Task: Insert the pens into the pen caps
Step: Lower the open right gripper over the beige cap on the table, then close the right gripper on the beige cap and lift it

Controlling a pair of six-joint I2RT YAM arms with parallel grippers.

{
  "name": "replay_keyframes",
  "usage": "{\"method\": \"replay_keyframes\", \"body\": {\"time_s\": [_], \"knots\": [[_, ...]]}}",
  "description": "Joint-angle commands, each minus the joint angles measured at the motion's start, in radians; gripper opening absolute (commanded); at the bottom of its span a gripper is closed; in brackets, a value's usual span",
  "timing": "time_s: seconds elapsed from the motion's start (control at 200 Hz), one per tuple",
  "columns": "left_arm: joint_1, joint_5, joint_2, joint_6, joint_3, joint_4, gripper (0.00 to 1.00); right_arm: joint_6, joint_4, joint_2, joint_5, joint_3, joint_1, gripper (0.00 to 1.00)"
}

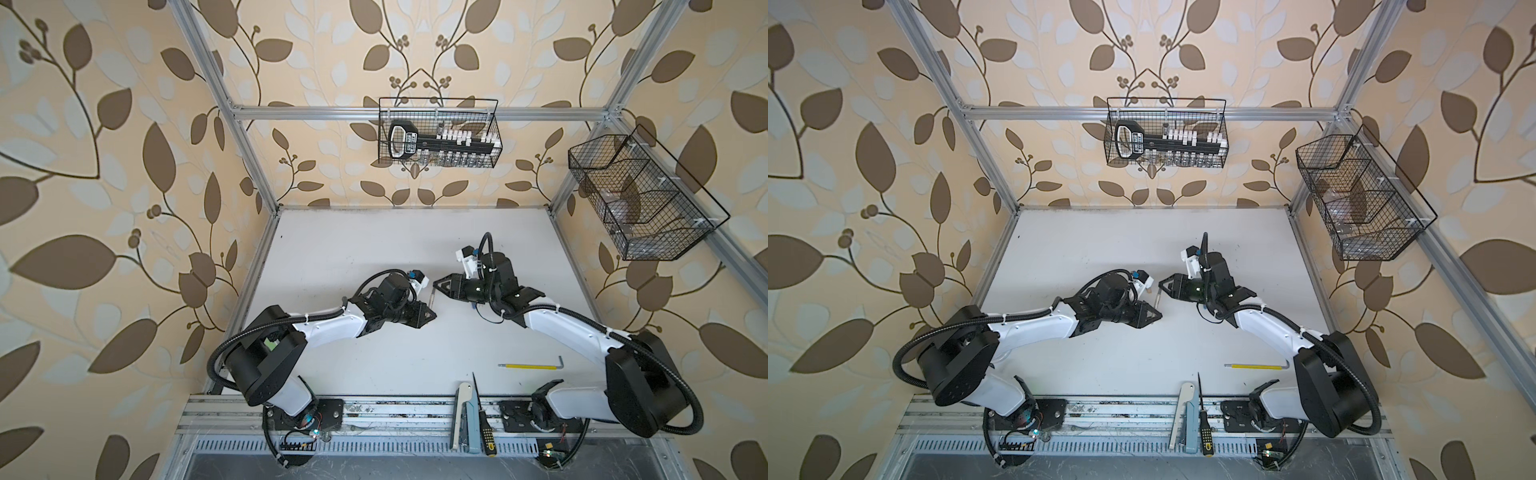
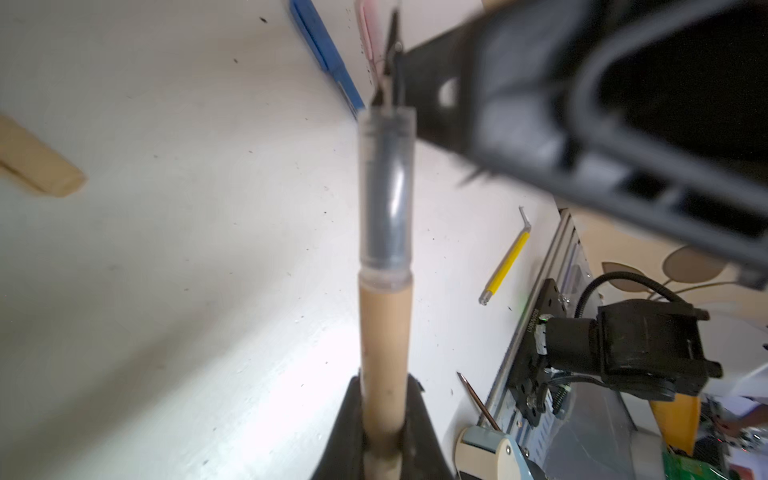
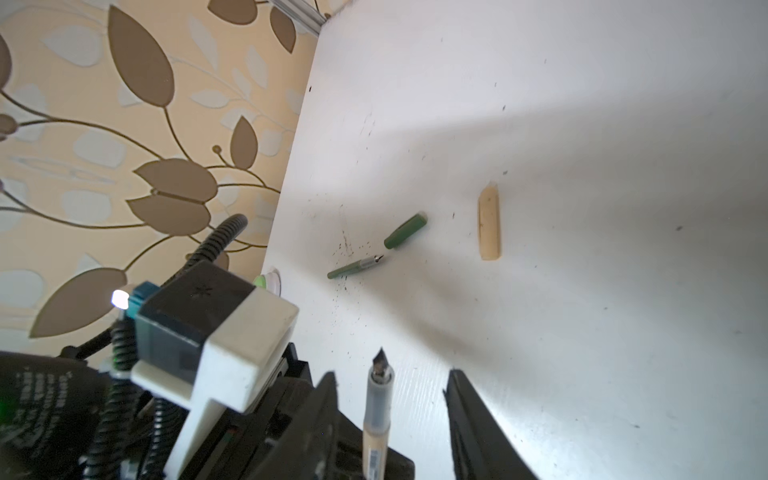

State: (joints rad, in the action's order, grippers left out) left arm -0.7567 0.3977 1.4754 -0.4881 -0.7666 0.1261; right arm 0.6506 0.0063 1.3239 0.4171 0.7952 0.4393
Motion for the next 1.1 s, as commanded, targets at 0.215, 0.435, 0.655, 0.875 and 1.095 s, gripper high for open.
{"method": "replay_keyframes", "body": {"time_s": [0.215,0.435,0.655,0.875,1.095], "knots": [[0.060,-0.339,-0.355,0.096,0.076,-0.245,0.00,-0.255,-0.367,0.089,-0.211,0.268,-0.023,0.51],[0.068,-0.415,-0.535,0.099,0.133,-0.321,0.01,-0.370,-0.533,0.385,-0.251,0.554,0.059,0.53],[0.069,-0.403,-0.567,0.093,0.159,-0.335,0.01,-0.438,-0.697,0.699,-0.303,0.825,0.131,0.54],[0.070,-0.397,-0.582,0.082,0.174,-0.345,0.01,-0.461,-0.776,0.858,-0.346,0.964,0.152,0.54],[0.071,-0.395,-0.589,0.073,0.191,-0.331,0.01,-0.473,-0.820,0.932,-0.370,1.011,0.160,0.53]]}}
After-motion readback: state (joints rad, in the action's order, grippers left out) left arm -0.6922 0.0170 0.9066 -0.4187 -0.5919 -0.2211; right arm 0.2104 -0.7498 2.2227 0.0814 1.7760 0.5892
